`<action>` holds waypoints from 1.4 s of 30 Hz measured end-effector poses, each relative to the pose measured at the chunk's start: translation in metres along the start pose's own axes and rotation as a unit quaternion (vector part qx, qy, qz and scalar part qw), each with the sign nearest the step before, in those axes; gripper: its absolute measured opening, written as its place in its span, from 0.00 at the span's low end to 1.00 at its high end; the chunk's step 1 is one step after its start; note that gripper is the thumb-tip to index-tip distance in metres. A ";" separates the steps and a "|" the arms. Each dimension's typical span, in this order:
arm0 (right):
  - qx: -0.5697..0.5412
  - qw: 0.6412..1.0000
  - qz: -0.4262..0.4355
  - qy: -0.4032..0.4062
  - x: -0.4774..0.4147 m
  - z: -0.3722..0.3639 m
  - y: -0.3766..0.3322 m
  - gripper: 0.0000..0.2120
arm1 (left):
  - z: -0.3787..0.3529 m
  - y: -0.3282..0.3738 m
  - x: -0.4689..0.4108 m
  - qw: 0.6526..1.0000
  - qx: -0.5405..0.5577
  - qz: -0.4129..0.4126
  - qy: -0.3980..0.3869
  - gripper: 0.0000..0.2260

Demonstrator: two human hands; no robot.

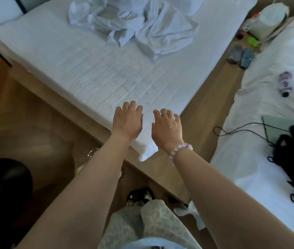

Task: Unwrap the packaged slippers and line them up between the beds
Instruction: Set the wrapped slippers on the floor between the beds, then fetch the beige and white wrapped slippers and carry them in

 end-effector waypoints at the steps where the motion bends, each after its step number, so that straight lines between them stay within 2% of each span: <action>1: 0.002 1.000 0.005 -0.006 -0.002 -0.005 -0.004 0.21 | -0.006 -0.004 0.003 1.000 0.002 0.007 -0.008 0.16; 7: 0.006 0.998 0.055 -0.031 -0.018 -0.034 -0.036 0.21 | -0.043 -0.029 0.023 0.997 0.018 0.069 -0.042 0.15; 13: 0.032 0.988 0.133 -0.072 -0.018 -0.067 -0.095 0.21 | -0.076 -0.075 0.073 0.980 0.038 0.176 -0.085 0.15; 19: 0.051 0.985 0.147 -0.082 -0.029 -0.089 -0.148 0.22 | -0.120 -0.120 0.128 0.961 0.092 0.237 -0.109 0.17; 23: 0.029 0.989 0.107 -0.103 -0.044 -0.124 -0.189 0.22 | -0.180 -0.156 0.155 0.948 0.127 0.248 -0.154 0.17; 28: 0.018 0.971 0.174 -0.161 -0.023 -0.209 -0.249 0.20 | -0.261 -0.202 0.203 0.910 0.181 0.326 -0.182 0.17; 33: 0.005 0.952 0.151 -0.267 -0.011 -0.326 -0.270 0.20 | -0.367 -0.214 0.245 0.855 0.248 0.398 -0.222 0.19; 35: 0.010 0.939 0.173 -0.296 -0.010 -0.381 -0.284 0.21 | -0.420 -0.212 0.254 0.841 0.267 0.408 -0.234 0.19; 38: 0.028 0.929 0.196 -0.311 -0.022 -0.468 -0.307 0.21 | -0.503 -0.207 0.262 0.822 0.289 0.432 -0.234 0.19; 42: 0.001 0.944 0.136 -0.300 -0.045 -0.567 -0.308 0.22 | -0.601 -0.196 0.264 0.790 0.326 0.478 -0.205 0.22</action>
Point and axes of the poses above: each hand's wrist, its own x-axis away from the middle knuckle, its own z-axis out of the back of the hand, y = z × x, the point moved 6 cm from there along -x, towards the middle knuckle, and after that the axes turned 15 degrees about -z, right-handed, at the moved point
